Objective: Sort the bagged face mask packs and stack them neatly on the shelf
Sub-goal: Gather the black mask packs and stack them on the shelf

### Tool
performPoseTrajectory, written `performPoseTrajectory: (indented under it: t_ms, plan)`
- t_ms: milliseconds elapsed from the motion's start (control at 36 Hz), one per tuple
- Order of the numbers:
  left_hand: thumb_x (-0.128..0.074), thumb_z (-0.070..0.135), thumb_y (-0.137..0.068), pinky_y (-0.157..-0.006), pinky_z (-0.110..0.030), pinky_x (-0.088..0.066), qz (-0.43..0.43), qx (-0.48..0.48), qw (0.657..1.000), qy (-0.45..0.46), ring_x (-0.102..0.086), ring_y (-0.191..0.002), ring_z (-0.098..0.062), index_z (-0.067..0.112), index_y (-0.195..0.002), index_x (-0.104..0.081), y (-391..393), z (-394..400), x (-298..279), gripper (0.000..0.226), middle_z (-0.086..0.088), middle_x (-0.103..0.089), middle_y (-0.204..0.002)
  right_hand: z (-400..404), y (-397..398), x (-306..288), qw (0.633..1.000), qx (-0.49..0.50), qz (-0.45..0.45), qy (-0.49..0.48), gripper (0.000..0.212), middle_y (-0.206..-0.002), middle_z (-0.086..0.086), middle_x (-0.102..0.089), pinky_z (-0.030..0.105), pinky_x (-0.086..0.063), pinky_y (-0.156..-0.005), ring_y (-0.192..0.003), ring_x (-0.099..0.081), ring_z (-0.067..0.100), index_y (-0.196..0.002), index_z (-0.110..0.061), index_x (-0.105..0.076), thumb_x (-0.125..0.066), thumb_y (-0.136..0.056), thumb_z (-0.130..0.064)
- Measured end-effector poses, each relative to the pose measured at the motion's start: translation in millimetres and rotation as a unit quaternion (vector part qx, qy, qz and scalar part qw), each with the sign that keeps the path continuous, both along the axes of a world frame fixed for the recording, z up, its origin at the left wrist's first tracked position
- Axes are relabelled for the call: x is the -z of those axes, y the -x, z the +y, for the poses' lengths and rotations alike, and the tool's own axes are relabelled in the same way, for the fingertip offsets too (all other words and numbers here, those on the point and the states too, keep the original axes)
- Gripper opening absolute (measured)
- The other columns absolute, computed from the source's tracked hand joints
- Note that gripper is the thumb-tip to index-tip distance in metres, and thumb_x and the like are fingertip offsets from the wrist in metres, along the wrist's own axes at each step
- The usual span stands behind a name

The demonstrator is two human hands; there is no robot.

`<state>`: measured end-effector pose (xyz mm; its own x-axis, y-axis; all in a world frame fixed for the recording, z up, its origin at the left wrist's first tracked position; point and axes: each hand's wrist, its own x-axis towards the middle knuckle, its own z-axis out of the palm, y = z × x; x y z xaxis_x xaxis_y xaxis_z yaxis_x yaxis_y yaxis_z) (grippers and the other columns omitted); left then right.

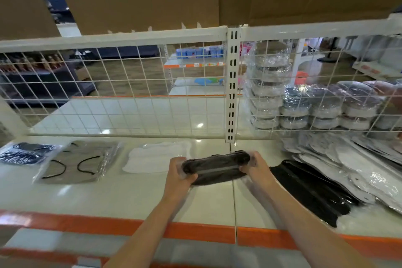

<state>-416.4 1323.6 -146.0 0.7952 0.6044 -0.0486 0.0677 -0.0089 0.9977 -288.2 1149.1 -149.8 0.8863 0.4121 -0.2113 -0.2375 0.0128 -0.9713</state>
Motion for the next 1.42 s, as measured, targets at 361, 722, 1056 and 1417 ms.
performPoseTrajectory:
  t_ms: [361,722,1056,1417]
  plan:
    - [-0.066,-0.009,-0.079,-0.056,-0.005,-0.045,0.047,-0.001,0.994,-0.097,-0.054,-0.084,-0.004,0.018,-0.111,-0.036,29.7,71.3,-26.5,0.052,0.008,-0.054,-0.098,66.0,24.6,-33.4,0.967,-0.077,-0.121,0.209,0.032,-0.115,0.013,-0.055,0.040,-0.047,-0.091,-0.106,-0.054,0.025,-0.113,-0.006,-0.044,-0.062,-0.085,-0.006]
    - [-0.075,0.001,-0.075,-0.104,-0.042,-0.036,0.180,-0.096,0.966,-0.158,-0.044,-0.123,-0.029,0.008,-0.131,-0.040,154.6,307.4,-71.1,0.066,-0.012,-0.044,-0.133,288.9,119.1,-76.8,0.955,-0.245,-0.083,0.147,0.018,-0.070,0.001,-0.051,0.021,-0.037,-0.051,-0.061,-0.047,0.012,-0.076,-0.018,-0.049,-0.060,-0.090,-0.020]
    - [-0.073,0.020,-0.078,-0.069,-0.029,-0.042,0.372,-0.122,0.875,-0.286,-0.055,-0.085,-0.023,0.012,-0.134,-0.030,270.4,439.2,-56.6,0.071,-0.007,-0.055,-0.098,448.4,218.8,-56.7,0.898,-0.340,-0.142,0.239,0.021,-0.065,0.008,-0.055,0.019,-0.032,-0.042,-0.045,-0.044,0.009,-0.072,-0.013,-0.046,-0.061,-0.085,-0.006]
    - [-0.055,0.031,-0.092,-0.089,-0.029,-0.045,0.396,0.021,0.786,-0.474,-0.052,-0.109,-0.016,0.021,-0.125,-0.048,317.9,460.5,-55.1,0.036,0.001,-0.048,-0.125,557.3,251.3,-58.9,0.912,-0.311,-0.169,0.208,0.009,-0.073,0.005,-0.051,0.024,-0.033,-0.047,-0.054,-0.044,0.013,-0.091,-0.011,-0.048,-0.056,-0.091,-0.015]
